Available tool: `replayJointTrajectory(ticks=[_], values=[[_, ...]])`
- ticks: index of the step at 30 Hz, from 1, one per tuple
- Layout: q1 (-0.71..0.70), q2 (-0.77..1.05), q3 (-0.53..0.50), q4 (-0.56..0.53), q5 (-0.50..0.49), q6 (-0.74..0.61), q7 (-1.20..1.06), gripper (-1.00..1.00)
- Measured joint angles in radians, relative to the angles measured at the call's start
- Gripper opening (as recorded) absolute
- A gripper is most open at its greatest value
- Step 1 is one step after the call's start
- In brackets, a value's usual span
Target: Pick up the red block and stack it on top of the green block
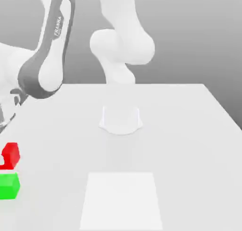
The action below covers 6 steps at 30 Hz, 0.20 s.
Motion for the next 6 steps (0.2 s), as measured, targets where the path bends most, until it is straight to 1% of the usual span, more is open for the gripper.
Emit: replayJointTrajectory(ticks=[1,2,6], values=[[-0.005,0.035,0.003,0.004,0.006,0.031,-0.004,-1.00],[-0.009,0.066,0.007,0.006,0.012,0.059,-0.009,1.00],[-0.009,0.066,0.007,0.006,0.012,0.060,-0.009,1.00]])
